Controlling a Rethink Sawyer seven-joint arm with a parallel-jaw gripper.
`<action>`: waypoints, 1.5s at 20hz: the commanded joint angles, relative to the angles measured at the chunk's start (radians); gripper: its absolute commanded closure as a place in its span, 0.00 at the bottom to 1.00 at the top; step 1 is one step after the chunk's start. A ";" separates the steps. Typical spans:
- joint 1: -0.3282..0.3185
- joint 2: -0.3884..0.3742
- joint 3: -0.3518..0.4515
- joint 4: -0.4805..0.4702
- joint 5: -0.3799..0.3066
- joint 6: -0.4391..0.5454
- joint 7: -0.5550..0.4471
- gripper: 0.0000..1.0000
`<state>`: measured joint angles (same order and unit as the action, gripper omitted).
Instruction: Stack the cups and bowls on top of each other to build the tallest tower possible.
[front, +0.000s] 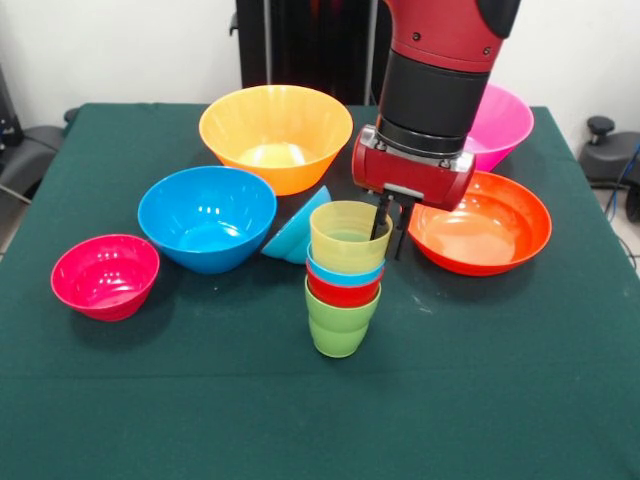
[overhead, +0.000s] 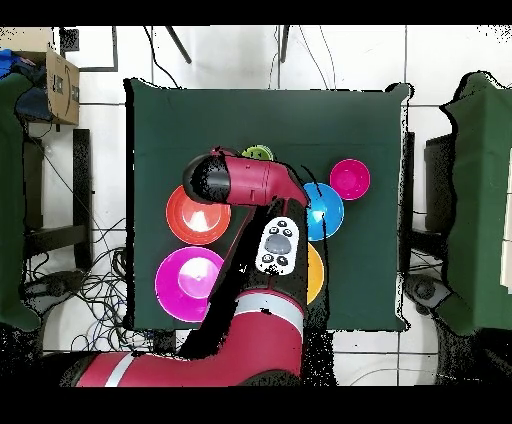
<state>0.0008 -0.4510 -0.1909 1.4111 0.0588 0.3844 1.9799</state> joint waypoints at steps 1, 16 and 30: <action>0.009 0.059 0.060 -0.010 -0.008 0.036 0.102 1.00; 0.010 0.076 0.055 -0.049 -0.010 0.048 0.093 0.00; 0.014 0.114 0.044 -0.142 -0.005 0.089 0.081 0.00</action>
<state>0.0013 -0.3784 -0.2007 1.3463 0.0582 0.3846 1.9799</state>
